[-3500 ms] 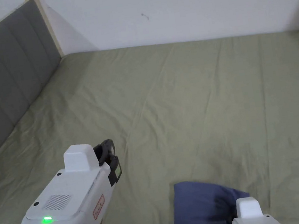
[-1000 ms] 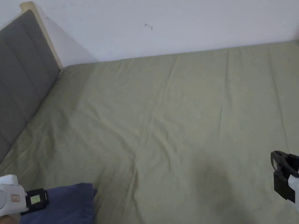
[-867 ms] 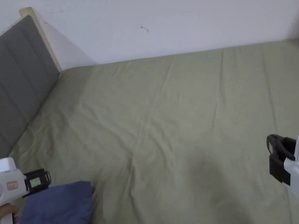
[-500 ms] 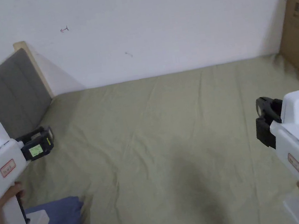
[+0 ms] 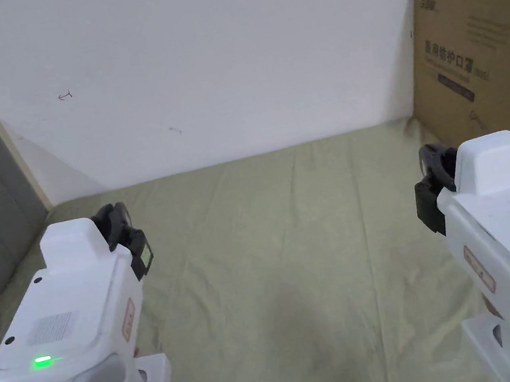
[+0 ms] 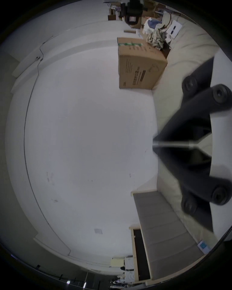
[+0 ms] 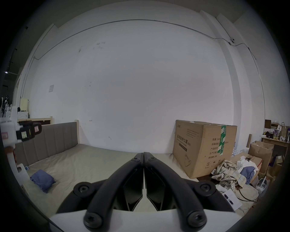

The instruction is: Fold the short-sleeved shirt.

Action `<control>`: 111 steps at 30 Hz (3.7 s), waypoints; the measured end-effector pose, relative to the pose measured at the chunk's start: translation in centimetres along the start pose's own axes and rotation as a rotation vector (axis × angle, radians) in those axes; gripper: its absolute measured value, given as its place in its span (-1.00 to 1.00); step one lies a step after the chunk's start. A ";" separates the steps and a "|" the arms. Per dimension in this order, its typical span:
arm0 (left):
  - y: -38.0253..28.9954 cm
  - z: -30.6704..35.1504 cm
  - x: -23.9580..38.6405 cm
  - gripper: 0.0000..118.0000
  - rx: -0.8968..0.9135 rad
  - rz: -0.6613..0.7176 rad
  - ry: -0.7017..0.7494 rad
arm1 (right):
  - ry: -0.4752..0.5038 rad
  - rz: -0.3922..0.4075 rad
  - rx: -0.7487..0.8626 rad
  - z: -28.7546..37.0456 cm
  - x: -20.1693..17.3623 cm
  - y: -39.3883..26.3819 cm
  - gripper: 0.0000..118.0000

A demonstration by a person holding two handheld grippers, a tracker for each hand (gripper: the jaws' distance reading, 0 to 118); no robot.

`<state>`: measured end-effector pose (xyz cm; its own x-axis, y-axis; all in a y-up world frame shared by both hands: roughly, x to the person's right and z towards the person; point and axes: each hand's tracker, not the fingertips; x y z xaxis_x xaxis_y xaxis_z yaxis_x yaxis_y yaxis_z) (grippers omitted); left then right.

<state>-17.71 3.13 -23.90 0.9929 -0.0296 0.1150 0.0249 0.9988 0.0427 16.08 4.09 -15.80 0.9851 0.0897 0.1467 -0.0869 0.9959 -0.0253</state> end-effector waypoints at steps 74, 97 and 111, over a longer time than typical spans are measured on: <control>-1.6 1.5 1.7 -1.00 -0.027 0.025 -0.081 | -0.018 0.003 0.018 1.4 0.1 -0.2 -1.00; -1.7 1.2 1.2 0.31 -0.032 0.032 -0.057 | -0.019 -0.021 0.006 1.1 0.4 -0.2 0.54; -2.0 1.3 1.4 1.00 -0.004 0.031 -0.018 | -0.024 -0.031 0.013 0.9 0.2 -0.8 1.00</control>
<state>-16.52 0.99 -22.49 0.9910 0.0003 0.1342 -0.0051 0.9994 0.0353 16.17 3.30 -14.82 0.9835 0.0587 0.1711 -0.0583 0.9983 -0.0075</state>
